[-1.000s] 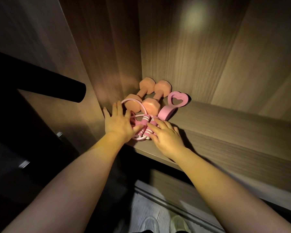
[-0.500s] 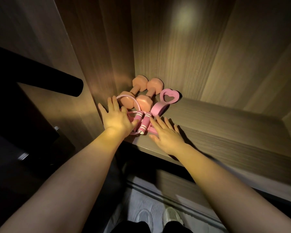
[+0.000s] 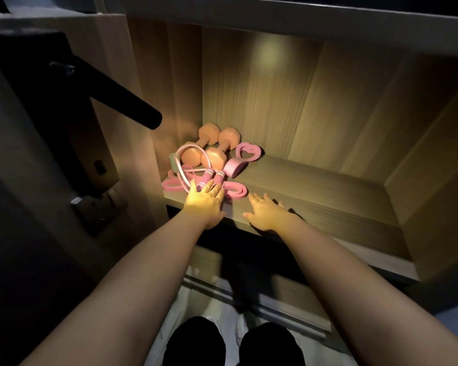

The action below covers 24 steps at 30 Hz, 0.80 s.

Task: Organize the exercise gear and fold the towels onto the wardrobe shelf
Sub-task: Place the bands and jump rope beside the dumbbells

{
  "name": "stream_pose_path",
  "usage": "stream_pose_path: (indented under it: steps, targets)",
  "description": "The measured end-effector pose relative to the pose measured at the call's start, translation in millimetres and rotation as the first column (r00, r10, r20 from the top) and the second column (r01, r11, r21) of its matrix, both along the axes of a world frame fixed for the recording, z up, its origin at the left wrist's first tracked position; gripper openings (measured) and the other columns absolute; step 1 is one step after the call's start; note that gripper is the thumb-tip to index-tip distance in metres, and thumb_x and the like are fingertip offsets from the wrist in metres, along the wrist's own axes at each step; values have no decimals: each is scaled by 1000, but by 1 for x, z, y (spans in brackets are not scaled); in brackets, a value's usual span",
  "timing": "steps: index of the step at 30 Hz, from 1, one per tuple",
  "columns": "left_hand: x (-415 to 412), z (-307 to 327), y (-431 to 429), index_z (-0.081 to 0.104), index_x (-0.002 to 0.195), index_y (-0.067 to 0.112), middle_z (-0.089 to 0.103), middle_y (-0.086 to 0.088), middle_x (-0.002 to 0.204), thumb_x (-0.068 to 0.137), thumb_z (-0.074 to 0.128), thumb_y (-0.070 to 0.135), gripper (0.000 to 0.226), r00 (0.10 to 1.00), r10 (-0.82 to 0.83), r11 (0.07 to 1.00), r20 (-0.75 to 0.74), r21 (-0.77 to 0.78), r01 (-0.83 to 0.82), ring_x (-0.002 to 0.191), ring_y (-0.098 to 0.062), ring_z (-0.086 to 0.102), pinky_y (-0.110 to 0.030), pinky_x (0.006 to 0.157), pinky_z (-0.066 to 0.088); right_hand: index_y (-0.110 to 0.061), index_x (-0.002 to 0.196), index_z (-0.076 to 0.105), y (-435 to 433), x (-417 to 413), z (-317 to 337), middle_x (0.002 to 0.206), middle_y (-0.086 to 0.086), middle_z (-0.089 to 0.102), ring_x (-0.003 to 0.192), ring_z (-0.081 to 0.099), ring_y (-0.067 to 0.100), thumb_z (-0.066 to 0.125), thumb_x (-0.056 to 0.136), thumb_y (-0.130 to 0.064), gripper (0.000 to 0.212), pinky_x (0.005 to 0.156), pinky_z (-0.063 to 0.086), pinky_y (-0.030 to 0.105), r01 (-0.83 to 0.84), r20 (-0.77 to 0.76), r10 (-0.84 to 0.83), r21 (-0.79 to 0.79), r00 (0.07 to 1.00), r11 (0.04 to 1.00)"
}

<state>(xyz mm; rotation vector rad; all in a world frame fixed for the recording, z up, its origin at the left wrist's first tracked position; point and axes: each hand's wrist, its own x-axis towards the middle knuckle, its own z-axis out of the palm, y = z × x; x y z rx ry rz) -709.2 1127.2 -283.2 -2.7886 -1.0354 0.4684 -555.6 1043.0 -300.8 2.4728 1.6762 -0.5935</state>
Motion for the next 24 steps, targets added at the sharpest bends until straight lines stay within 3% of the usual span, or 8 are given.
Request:
stream_pose_path:
  steps: [11, 18, 24]
  targets:
    - [24, -24, 25, -1, 156, 13, -9, -4, 163, 104, 24, 39, 63, 983, -99, 993, -155, 51, 108, 147, -27, -19, -57, 117, -8, -20, 156, -2, 30, 9, -23, 163, 8, 1, 150, -5, 23, 35, 102, -40, 68, 119, 0, 56, 17, -85, -15, 19, 996, 1000]
    - [3, -22, 41, 2, 156, 14, -6, -5, 163, 105, 23, 38, 60, 978, -85, 988, -191, 113, 108, 148, -27, -16, -59, 117, -5, -22, 156, 3, 35, -1, -19, 163, 13, 2, 150, 5, 29, 34, 102, -44, 66, 120, 7, 52, -3, -117, 6, 26, 993, 1000]
    - [7, -27, 30, 0, 156, 12, -8, -5, 163, 105, 20, 38, 60, 985, -72, 989, -154, 114, 90, 148, -27, -18, -59, 117, -5, -22, 156, 2, 33, 2, -22, 163, 11, 6, 150, 3, 26, 37, 102, -42, 67, 120, 8, 53, 16, -100, -13, 30, 995, 999]
